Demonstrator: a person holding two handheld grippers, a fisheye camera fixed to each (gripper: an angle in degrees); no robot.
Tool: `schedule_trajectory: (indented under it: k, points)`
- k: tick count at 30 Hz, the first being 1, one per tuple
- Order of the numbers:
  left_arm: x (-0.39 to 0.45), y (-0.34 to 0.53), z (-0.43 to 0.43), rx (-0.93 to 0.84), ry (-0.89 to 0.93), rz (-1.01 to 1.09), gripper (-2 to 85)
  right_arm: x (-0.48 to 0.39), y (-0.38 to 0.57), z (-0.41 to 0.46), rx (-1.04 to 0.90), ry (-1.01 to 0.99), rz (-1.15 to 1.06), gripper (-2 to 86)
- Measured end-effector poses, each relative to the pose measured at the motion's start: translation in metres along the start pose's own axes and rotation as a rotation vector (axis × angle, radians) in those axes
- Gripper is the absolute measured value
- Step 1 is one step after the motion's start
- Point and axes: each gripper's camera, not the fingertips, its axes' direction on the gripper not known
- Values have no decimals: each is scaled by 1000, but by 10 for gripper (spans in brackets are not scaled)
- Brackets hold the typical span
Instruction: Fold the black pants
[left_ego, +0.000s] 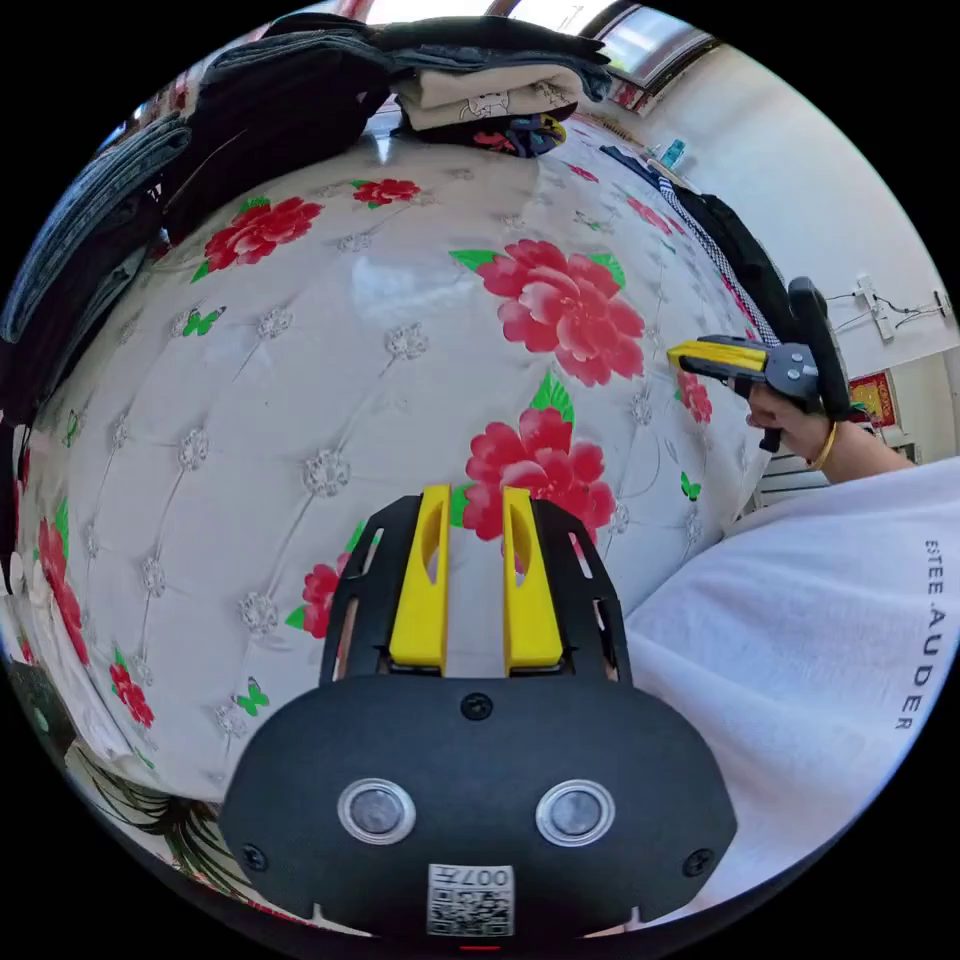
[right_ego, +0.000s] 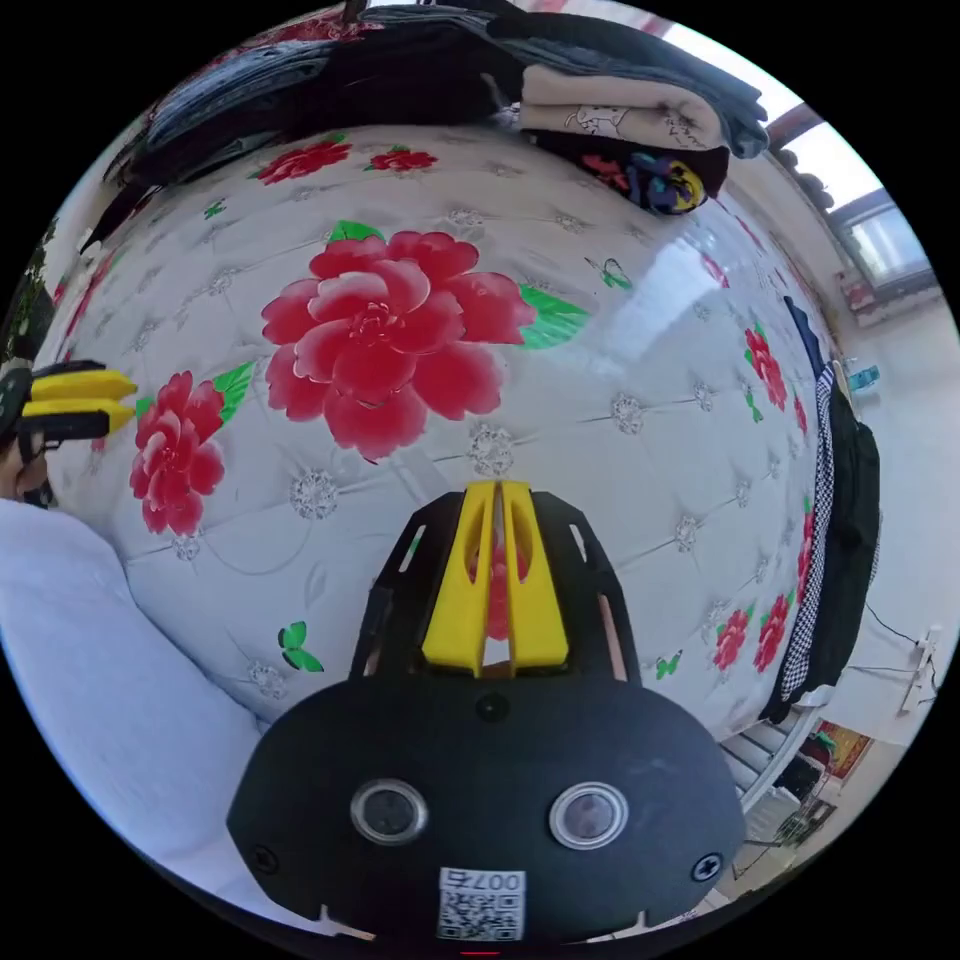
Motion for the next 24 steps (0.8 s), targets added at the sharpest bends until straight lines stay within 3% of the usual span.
schedule_trajectory:
  k: [8,14,24]
  points:
    - [64,-11,23,-21,-56,-90,77,38,8,-1,113,-292,16,1]
    - [134,-27,41,-5,21,-163,73,138,54,-8,219,-363,283,14]
    - [229,-56,60,-18,-20,-153,68,405,193,-41,278,161,809,61]
